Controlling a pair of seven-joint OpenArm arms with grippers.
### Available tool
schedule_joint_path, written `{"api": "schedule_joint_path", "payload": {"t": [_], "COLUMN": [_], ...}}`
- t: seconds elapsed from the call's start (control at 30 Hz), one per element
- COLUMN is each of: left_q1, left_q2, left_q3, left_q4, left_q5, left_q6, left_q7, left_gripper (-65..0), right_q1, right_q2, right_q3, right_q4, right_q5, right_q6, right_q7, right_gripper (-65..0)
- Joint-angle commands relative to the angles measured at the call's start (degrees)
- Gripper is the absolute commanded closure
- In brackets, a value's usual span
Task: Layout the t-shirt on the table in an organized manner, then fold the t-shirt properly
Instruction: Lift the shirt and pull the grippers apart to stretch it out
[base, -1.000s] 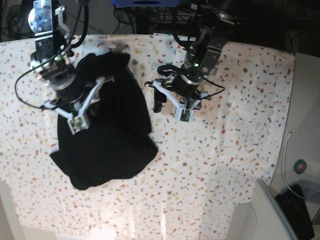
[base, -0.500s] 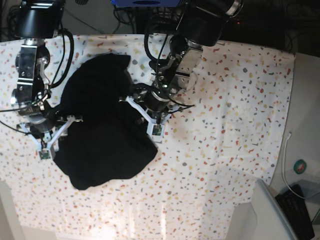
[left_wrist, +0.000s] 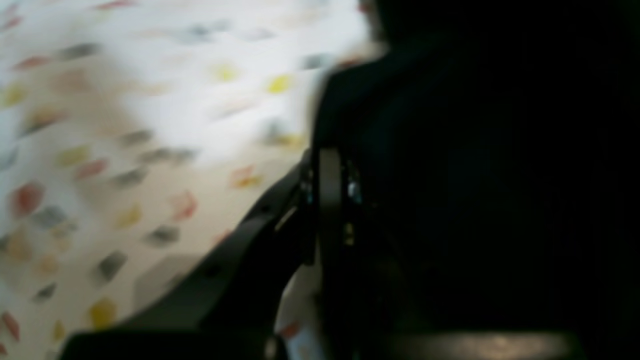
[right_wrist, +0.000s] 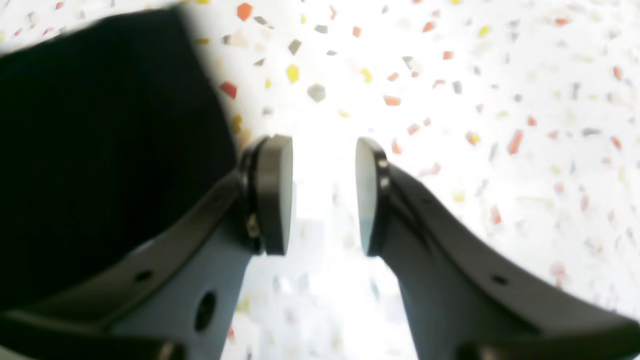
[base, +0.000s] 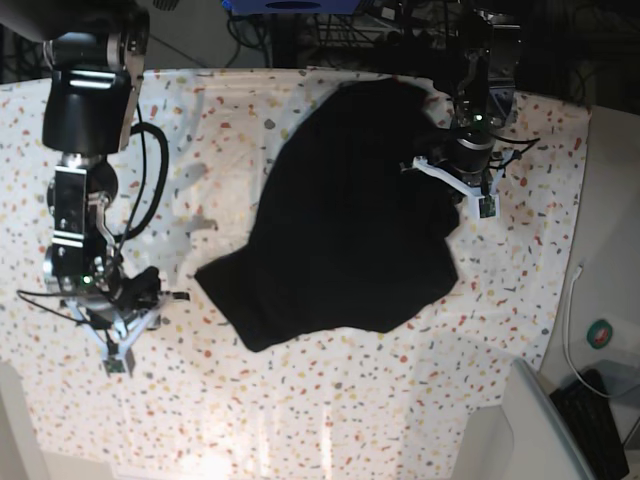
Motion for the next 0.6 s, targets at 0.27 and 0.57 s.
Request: {"api": "schedule_joint_path", "payload": {"t": [0.27,0.57], "left_q1": [-0.5,0.8], "left_q2": [0.5,-0.3], "left_q3": [-3.2,-3.2], "left_q4": [2.3,4.0], "left_q5": [0.0,-0.1], "left_q6": [-1.0,-1.0], "left_q7": [2.9,2.9], "left_gripper": [0.0,0.0], "right_q1": [7.0,7.5], "right_q2": [-3.5,-4.9], "right_q3": [-8.1,-10.9], "right_q4": [-12.5,-19.0], "right_q5": [0.4,0.2], "right_q6": [0.1,-0.1], "right_q7": [-0.4,6.1], "right_gripper": [-38.4,-43.1]}}
